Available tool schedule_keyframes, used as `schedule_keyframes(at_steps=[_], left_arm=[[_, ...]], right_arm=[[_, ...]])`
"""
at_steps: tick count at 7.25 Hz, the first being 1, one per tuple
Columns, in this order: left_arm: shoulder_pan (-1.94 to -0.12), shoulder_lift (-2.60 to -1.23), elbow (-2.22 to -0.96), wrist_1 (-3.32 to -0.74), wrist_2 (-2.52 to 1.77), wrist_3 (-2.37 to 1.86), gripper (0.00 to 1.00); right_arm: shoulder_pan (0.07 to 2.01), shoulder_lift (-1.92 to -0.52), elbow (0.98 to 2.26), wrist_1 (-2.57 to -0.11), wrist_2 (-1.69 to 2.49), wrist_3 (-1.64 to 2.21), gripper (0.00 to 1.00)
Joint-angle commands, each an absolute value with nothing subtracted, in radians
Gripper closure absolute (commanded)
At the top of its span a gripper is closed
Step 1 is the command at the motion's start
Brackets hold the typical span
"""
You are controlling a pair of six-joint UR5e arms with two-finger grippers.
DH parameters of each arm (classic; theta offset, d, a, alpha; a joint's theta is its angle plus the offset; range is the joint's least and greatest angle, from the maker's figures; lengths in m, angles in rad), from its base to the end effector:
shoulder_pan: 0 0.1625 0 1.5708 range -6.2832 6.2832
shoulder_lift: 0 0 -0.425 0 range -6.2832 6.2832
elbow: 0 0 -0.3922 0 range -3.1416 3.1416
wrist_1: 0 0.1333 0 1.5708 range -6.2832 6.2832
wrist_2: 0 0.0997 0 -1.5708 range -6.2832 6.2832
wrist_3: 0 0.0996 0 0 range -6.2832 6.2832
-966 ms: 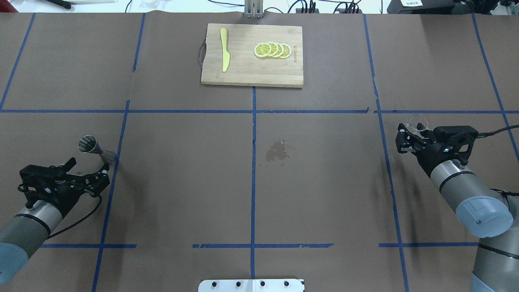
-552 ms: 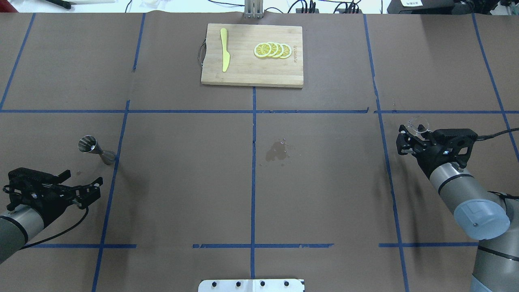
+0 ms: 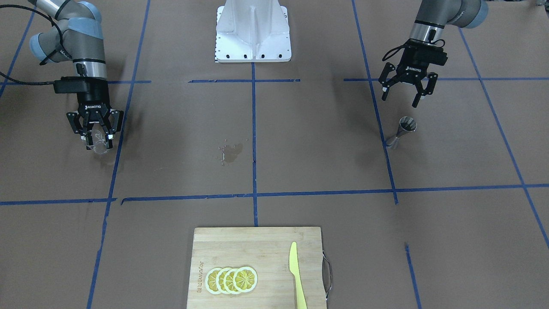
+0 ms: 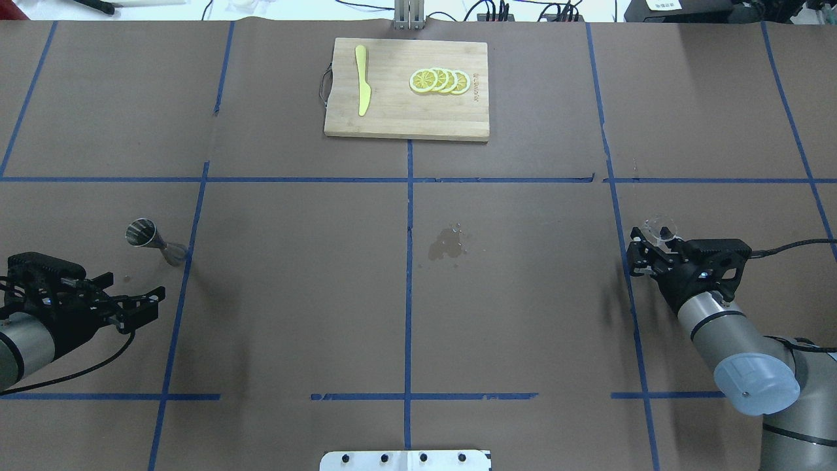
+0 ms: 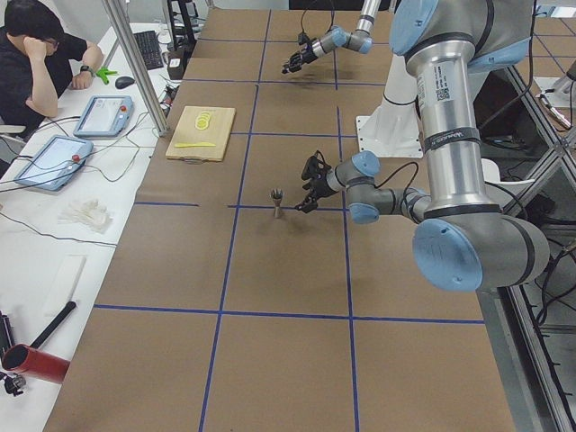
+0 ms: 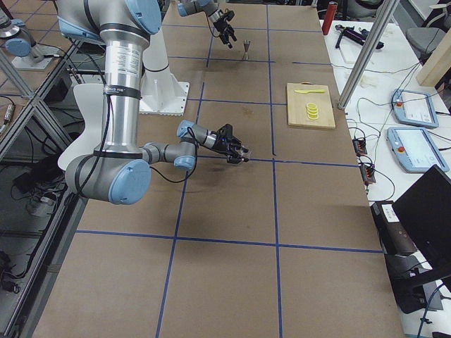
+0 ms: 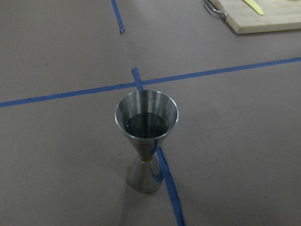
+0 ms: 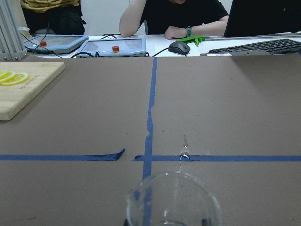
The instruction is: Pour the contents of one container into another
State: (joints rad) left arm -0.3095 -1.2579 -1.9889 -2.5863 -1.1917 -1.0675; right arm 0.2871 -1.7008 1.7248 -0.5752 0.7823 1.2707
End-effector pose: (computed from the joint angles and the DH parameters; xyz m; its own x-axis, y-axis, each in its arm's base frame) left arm 0.3157 -0.2796 0.4762 0.6525 0.2618 -0.7111 0.3260 0.7501 0.5753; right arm -0.3729 -0.3227 0.5263 0.7101 -0.0076 0.7040 -0.5958 0.5262 0.6067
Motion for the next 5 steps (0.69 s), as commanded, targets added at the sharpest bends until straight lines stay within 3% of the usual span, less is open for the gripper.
schedule_keyframes(at_steps=[1,2,5], left_arm=[[-0.365,-1.258,-2.026,-2.559,-1.259,-1.025,0.0],[-0.388,-1.258,-2.043,-2.527,-1.299,-1.014,0.0],[-0.394,-1.258,-2.046,-2.523,-1.305,-1.009,0.0]], right_arm=[[0.27,-1.698,1.709,-0.574,0.781,1.272,1.0],[0.264,-1.697,1.707,-0.575,0.781,1.272,1.0],[0.249,-1.697,1.684,-0.575,0.756,1.269,0.63]])
